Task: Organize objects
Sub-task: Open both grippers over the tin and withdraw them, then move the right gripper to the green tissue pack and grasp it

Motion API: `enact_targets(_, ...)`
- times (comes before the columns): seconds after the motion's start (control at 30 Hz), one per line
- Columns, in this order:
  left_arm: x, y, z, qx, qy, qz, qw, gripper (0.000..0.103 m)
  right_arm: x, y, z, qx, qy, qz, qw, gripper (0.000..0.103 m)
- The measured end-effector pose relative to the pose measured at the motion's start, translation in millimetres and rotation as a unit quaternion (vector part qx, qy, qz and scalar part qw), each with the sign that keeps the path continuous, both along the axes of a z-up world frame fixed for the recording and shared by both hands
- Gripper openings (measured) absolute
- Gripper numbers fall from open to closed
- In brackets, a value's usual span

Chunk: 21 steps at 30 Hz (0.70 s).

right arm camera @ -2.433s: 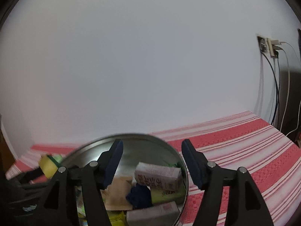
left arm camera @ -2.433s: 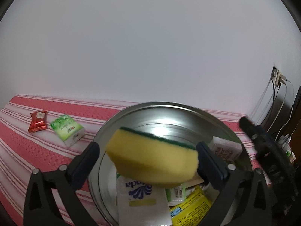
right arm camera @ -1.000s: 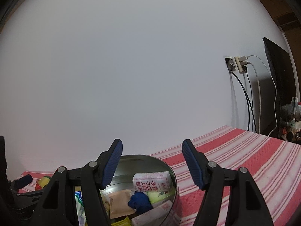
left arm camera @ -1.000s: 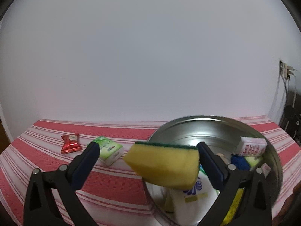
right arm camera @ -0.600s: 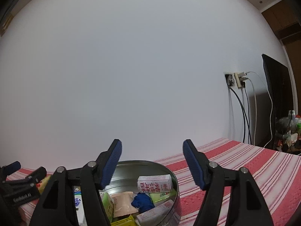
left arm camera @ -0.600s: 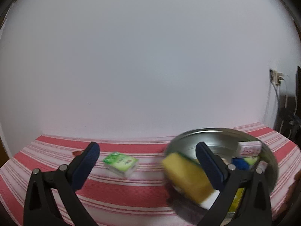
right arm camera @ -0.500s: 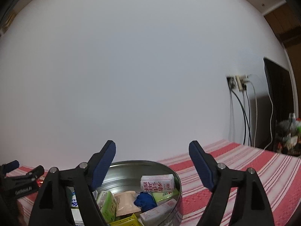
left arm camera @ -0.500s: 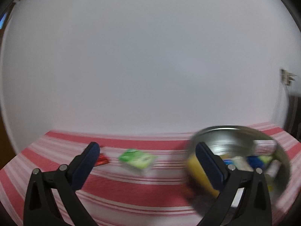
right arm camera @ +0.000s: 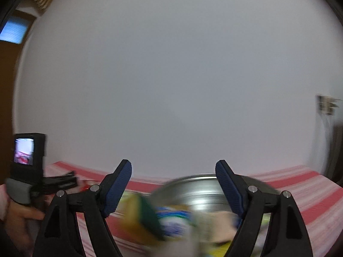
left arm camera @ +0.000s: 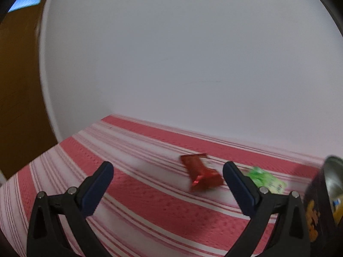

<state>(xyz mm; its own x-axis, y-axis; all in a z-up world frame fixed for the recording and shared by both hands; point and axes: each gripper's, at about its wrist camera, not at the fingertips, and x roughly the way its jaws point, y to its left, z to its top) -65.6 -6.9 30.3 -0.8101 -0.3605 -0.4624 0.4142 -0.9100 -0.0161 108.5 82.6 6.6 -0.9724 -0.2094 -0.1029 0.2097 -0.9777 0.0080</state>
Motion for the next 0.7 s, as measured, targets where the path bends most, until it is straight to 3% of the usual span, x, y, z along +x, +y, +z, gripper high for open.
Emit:
enact_targets(0.13,-9,-21,-7,0.018,-0.021,0.04,0.9988,0.103,-34,-60,18,0.057,-0.04,0.072,0.995,0.082)
enact_targets(0.27,-12,-41,-16,0.039,-0.041,0.07,0.9959,0.103,-90,-114,9,0.121,-0.125,0.104,0.979,0.082)
enact_targets(0.37,-13,-55,-20,0.061,-0.048,0.089,0.993,0.103,-135,-138,-18,0.134,-0.221,0.126,0.958,0.082)
enact_targets(0.47,-14,-64,-24,0.088,-0.056,0.094,0.99,0.103,-165,-151,-34,0.148,-0.269,0.123,0.943,0.082)
enact_targets(0.7,-19,-61,-29,0.093,-0.083,0.094,0.9877,0.103,-206,-167,-66,0.145,-0.372,0.135,0.907,0.082)
